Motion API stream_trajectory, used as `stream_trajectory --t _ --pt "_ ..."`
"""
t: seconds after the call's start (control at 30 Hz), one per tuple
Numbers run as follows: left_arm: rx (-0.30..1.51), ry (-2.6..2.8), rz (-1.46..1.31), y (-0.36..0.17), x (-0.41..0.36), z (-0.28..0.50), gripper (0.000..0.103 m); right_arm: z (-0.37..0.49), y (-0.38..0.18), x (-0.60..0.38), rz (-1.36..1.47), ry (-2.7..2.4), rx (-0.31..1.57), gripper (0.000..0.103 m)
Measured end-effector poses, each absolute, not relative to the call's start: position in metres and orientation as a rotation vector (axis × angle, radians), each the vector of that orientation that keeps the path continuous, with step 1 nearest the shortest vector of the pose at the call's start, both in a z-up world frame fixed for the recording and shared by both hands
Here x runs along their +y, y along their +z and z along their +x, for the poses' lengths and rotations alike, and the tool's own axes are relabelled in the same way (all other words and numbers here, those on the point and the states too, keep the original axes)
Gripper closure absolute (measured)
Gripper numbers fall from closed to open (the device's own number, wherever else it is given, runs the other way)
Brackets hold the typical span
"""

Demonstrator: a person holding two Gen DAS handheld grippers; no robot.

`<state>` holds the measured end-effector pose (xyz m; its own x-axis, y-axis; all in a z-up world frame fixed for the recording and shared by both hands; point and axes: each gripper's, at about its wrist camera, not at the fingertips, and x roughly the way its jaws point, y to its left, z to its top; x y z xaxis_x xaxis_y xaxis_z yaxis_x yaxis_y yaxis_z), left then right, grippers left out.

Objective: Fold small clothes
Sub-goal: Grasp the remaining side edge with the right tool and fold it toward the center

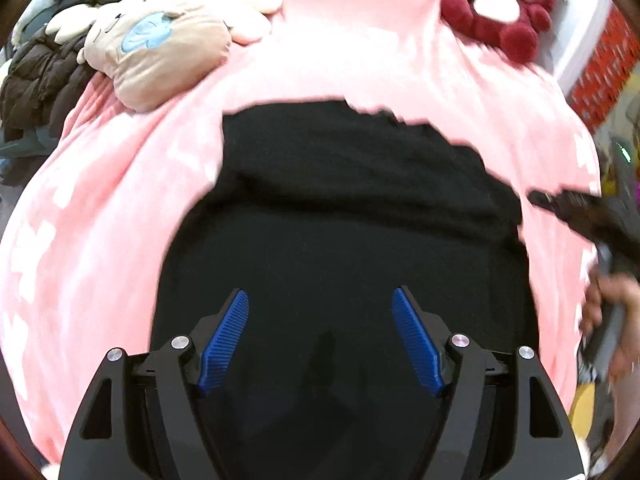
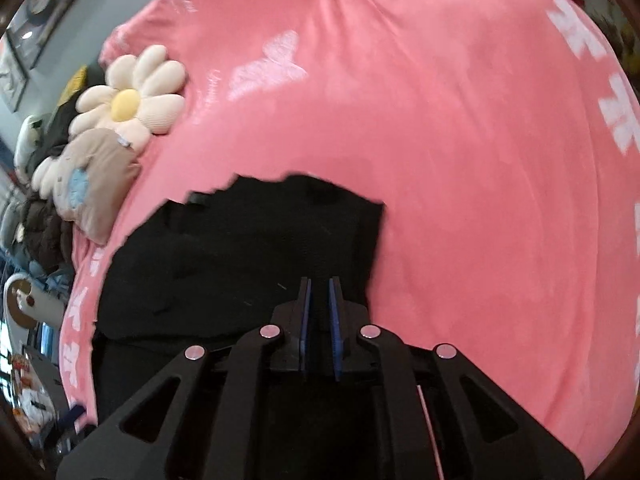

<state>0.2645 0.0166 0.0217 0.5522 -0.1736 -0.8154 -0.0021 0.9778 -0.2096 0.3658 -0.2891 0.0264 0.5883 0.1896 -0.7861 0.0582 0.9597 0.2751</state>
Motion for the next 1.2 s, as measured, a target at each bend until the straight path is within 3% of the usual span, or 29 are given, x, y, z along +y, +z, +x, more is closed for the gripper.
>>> stream_trajectory --t 0.07,0.13,0.17,0.2,0.27,0.33,0.37,0.47,0.57,0.77,0.93,1.0,1.1,1.2 --pt "0.967 -0.094 -0.237 0.031 0.025 0.294 0.031 0.373 0.034 -0.285 0.248 0.097 0.927 0.094" --pt "0.949 -0.058 -0.250 0.038 0.030 0.323 0.031 0.396 0.025 -0.280 0.212 0.059 0.956 0.076" --pt "0.939 -0.041 -0.245 0.041 0.032 0.335 0.031 0.399 0.019 -0.286 0.211 0.030 0.968 0.058" --pt "0.936 -0.023 -0.226 0.040 0.032 0.351 0.031 0.410 0.006 -0.291 0.207 -0.018 0.999 0.052" --pt "0.958 0.002 -0.196 0.033 0.034 0.373 0.031 0.424 -0.016 -0.295 0.206 -0.054 1.059 0.052" --pt "0.998 0.004 -0.155 0.018 0.034 0.390 0.031 0.432 -0.030 -0.294 0.240 0.000 1.105 0.080" --pt "1.011 0.021 -0.119 0.008 0.034 0.397 0.031 0.430 -0.022 -0.293 0.236 0.007 1.071 0.100" --pt "1.095 0.062 -0.060 -0.022 0.037 0.408 0.041 0.420 0.010 -0.298 0.256 -0.010 0.918 0.100" --pt "1.096 0.058 -0.122 -0.034 0.046 0.409 0.033 0.440 -0.036 -0.298 0.171 -0.037 1.116 0.099" --pt "1.093 0.057 -0.167 -0.039 0.054 0.405 0.024 0.407 0.011 -0.293 0.263 -0.005 0.916 0.096" --pt "1.084 0.070 -0.221 -0.039 0.067 0.394 0.023 0.403 -0.042 -0.287 0.185 -0.001 1.067 0.099" --pt "1.079 0.085 -0.199 -0.038 0.072 0.388 0.023 0.395 -0.024 -0.286 0.222 -0.010 1.039 0.094" --pt "1.051 0.146 -0.110 -0.034 0.084 0.376 0.023 0.380 0.012 -0.259 0.248 0.125 0.959 0.094" --pt "1.058 0.189 -0.095 -0.035 0.103 0.367 0.025 0.374 0.017 -0.202 0.201 0.288 0.996 0.094"
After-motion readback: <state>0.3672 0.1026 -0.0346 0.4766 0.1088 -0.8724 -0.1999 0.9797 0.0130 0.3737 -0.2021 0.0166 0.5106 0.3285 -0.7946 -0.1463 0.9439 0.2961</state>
